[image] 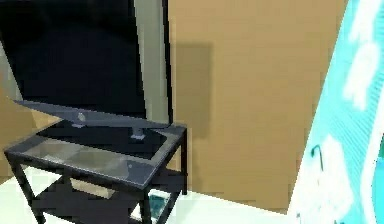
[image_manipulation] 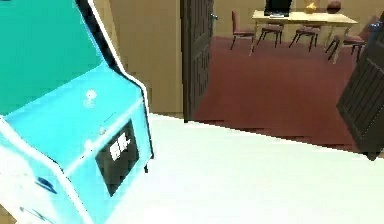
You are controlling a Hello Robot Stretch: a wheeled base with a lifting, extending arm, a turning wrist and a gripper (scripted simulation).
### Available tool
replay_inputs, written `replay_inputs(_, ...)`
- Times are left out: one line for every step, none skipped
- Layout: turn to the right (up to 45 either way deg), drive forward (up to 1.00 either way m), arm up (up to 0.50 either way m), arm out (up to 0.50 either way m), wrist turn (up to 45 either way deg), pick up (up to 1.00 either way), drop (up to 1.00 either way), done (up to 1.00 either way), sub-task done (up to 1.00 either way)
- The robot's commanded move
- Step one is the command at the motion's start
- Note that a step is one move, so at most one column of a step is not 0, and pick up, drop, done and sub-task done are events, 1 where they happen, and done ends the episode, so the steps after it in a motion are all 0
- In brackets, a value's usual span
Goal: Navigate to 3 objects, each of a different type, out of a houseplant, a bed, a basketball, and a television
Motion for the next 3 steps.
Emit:
replay_inputs(0.0, 0.15, 0.0, 0.0, 0.0, 0.0, 0.0, 0.0, 0.0)
replay_inputs(-27.0, 0.0, 0.0, 0.0, 0.0, 0.0, 0.0, 0.0, 0.0)
replay_inputs(0.0, 0.0, 0.0, 0.0, 0.0, 0.0, 0.0, 0.0, 1.0)
